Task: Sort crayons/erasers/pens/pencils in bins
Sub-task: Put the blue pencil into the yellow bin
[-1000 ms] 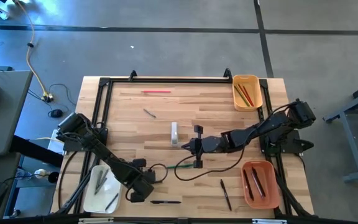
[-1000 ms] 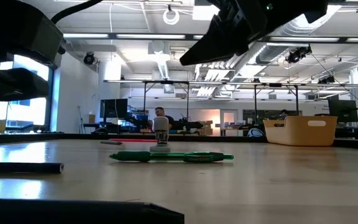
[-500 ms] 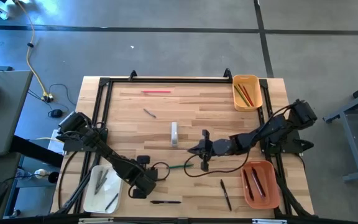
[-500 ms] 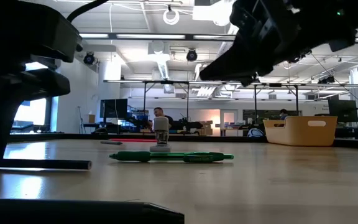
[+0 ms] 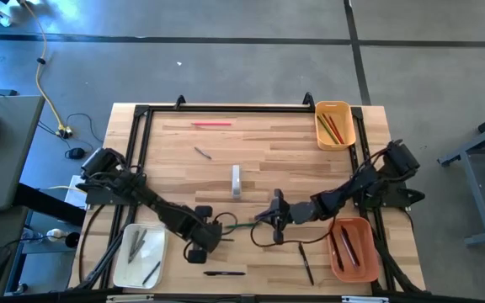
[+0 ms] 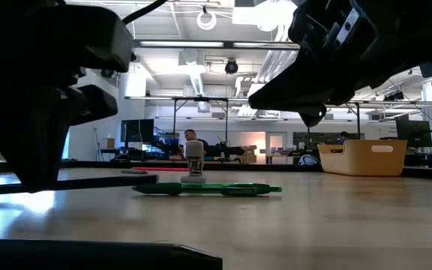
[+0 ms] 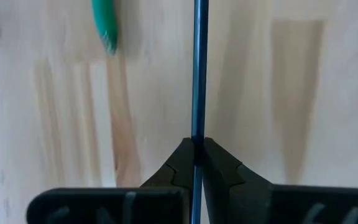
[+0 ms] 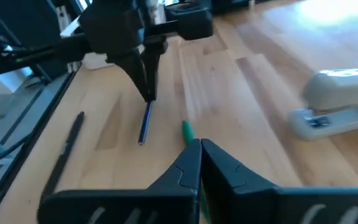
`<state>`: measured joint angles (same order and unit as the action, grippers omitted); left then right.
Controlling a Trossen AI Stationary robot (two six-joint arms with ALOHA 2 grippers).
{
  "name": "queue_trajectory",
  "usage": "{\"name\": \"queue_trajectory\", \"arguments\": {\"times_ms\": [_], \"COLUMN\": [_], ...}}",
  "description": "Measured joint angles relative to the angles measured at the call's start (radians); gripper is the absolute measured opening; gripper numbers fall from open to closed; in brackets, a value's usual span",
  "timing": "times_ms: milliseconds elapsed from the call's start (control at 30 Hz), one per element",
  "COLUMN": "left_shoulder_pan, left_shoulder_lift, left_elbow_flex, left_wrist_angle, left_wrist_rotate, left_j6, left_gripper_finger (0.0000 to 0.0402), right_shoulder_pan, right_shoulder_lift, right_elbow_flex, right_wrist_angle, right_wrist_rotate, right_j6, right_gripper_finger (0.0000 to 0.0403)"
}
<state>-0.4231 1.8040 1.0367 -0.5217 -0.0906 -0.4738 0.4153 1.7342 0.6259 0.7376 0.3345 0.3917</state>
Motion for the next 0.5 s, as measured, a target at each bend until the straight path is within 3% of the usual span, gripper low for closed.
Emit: {"name": "queue_trajectory", "arguments": {"times_ms": [133,500], "left_shoulder_pan": [0.016,0.045], "left_shoulder_lift": [-0.002,-0.003], "left_elbow_flex": [0.0,0.002], "left_wrist_angle": [0.037,0.081], "left_wrist_rotate": [0.021,0.042], "left_j6": [0.024,0.041], "left_gripper_finger": [0.0,0.0], "right_shoulder_pan": [0.033,0.078], "right_shoulder_lift": [0.048,0.23], "right_elbow_flex": [0.048,0.232], "right_wrist_angle": [0.0,-0.087], "right_wrist_rotate": [0.0,-0.015], "right_j6": [0.017,0.034], "right_gripper_finger": [0.0022,0.016]}}
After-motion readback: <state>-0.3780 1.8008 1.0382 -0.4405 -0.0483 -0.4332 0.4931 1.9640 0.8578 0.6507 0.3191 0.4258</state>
